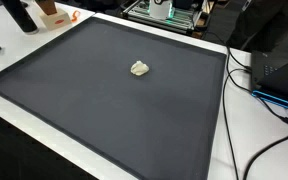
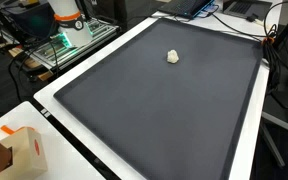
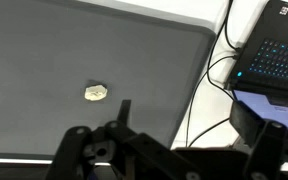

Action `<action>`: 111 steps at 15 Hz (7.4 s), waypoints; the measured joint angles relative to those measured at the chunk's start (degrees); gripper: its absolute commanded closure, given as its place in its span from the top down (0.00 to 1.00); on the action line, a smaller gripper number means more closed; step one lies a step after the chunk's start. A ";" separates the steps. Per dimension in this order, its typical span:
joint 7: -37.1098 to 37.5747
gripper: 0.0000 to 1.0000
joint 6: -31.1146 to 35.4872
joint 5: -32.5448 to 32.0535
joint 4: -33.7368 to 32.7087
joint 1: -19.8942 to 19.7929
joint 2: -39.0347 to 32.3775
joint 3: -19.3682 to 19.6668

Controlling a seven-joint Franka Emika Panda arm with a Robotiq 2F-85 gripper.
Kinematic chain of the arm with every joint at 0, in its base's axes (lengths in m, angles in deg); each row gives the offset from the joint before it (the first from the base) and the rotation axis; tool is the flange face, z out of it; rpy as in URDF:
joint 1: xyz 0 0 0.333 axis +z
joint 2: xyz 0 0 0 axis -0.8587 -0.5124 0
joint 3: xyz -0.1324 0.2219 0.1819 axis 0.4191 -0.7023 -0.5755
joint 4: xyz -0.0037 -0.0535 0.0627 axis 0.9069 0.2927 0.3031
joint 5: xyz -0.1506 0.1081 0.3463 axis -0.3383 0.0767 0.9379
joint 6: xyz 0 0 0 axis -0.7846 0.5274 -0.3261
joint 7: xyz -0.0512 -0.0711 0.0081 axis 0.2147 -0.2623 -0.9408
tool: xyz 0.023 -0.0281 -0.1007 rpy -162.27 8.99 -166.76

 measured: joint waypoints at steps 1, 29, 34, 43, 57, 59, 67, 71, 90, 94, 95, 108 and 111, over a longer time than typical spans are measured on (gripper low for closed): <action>0.00 1.00 0.00 0.00 -0.02 0.00 0.00 0.00; 4.88 1.00 26.43 14.58 0.69 -11.37 -34.55 13.96; 6.40 1.00 30.52 22.87 1.42 -12.76 -41.09 15.91; 8.24 1.00 37.45 27.57 -0.57 -13.54 -52.66 16.07; 27.55 1.00 36.85 12.97 -12.29 -12.36 -65.00 16.84; 30.86 1.00 35.81 8.57 -14.41 -11.40 -66.33 16.94; 37.56 1.00 27.85 -6.96 -22.61 -6.33 -69.28 17.16; 37.75 1.00 24.07 -13.38 -25.42 -3.13 -69.50 16.91; 30.67 1.00 16.96 -41.36 -28.42 8.64 -70.98 12.16; 27.30 1.00 16.98 -44.95 -27.20 9.63 -70.77 11.09; 26.36 1.00 17.01 -45.54 -26.80 9.79 -70.69 10.85; 13.79 1.00 22.33 -47.30 -17.31 9.52 -65.32 9.23; 10.90 1.00 23.97 -47.30 -14.62 8.88 -63.43 8.71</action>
